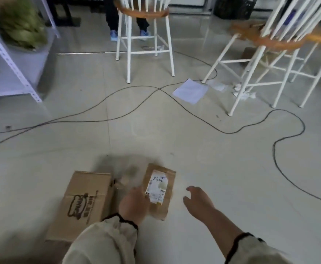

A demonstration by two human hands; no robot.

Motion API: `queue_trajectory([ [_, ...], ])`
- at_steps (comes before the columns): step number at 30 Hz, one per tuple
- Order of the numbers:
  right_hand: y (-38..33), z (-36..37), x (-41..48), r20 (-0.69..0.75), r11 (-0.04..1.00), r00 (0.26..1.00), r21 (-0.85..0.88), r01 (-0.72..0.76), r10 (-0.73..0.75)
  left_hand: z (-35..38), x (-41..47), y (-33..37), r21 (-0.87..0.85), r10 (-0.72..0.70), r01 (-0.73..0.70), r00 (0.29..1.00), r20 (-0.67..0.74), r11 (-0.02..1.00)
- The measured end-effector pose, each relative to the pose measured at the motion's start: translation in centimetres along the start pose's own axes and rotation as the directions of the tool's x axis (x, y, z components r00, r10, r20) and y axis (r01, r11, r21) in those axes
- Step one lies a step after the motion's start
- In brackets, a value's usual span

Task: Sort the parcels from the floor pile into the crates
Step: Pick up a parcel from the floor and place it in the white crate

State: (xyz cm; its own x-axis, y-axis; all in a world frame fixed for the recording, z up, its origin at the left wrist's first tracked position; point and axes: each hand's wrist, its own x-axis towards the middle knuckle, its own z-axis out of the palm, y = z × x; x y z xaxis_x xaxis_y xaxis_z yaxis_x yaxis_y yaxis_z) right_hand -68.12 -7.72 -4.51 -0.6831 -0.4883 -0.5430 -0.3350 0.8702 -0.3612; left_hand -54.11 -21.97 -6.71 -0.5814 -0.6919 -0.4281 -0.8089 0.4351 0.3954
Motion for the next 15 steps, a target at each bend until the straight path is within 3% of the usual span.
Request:
queue_trajectory([
  [7, 1.3, 7.3, 9.2, -0.08, 0.999, 0.996, 0.008, 0.051, -0.05, 6.0, 8.1, -1.6, 0.089, -0.022, 0.012, 0.994, 0.105, 0.996],
  [15, 0.9, 6.9, 13.3, -0.139, 0.993, 0.984, 0.009, 0.117, -0.114, 5.8, 10.0, -1.6, 0.188, 0.061, -0.089, 0.986, 0.152, 0.978],
])
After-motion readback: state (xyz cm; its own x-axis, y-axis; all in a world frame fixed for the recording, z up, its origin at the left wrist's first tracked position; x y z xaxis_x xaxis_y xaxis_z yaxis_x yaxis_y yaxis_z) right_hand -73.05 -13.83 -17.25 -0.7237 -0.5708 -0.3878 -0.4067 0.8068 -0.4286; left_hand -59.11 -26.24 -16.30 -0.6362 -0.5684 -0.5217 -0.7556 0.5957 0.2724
